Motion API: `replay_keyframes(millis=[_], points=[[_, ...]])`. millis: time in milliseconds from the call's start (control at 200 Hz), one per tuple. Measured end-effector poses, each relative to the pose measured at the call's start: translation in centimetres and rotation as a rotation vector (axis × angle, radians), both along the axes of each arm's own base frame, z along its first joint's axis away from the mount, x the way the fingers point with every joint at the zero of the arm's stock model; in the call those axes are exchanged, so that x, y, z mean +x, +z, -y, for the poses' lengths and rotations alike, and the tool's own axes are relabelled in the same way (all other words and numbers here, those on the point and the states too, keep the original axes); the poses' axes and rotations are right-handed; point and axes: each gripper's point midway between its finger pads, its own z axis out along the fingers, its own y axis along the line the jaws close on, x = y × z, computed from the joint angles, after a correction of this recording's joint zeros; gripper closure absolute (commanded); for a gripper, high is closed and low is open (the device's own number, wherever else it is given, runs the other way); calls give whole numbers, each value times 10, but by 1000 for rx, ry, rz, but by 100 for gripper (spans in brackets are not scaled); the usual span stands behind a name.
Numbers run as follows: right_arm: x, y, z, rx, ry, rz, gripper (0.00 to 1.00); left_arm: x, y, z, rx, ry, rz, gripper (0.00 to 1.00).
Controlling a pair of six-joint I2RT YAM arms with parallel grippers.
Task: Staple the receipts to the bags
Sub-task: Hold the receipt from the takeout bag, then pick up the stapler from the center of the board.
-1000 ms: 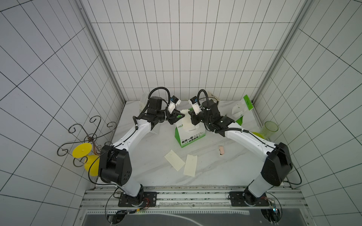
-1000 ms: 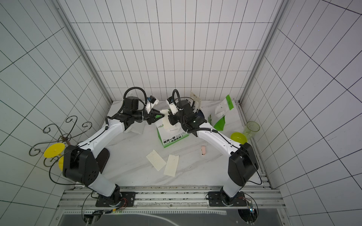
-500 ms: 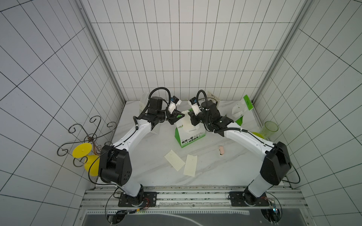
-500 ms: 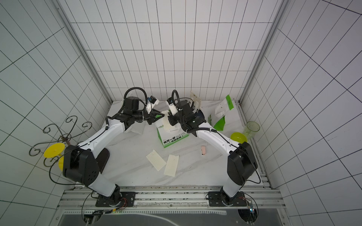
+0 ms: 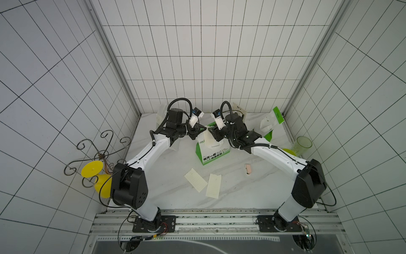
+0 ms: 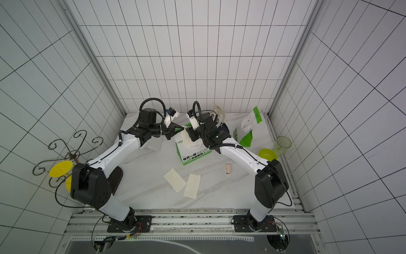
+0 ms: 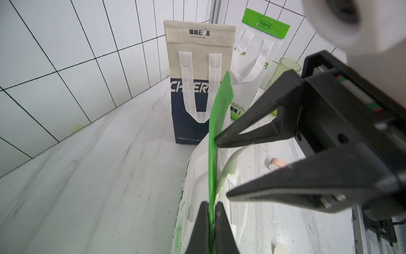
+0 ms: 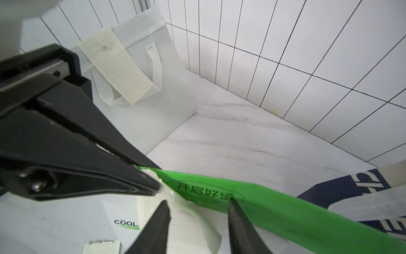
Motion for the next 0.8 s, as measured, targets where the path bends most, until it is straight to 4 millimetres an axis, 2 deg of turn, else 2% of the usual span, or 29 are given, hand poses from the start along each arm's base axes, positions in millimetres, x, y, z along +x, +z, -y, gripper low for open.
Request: replay_keyframes(millis=[110,210,270,345,505,560,675,800], points=[[-6,28,16,77,-38,25,45,1,0,3,13,15,7,100],[-22,51,55,166,-116,39,44,3,1,3,22,46,8,100],[-28,49,80,206,-174,22,43,4,2,2,24,71,4,100],[-34,27,106,219,-247,-43,43,7,4,0,23,106,4,100],[-47,-69,155,114,-413,-303,43,3,5,-7,5,178,-5,100],[-55,-93,168,75,-456,-384,43,0,5,-5,6,188,-7,100],[-67,-122,191,21,-528,-499,42,-7,4,11,24,183,4,100],[-76,-149,202,-38,-567,-599,42,-13,4,21,33,177,9,100]])
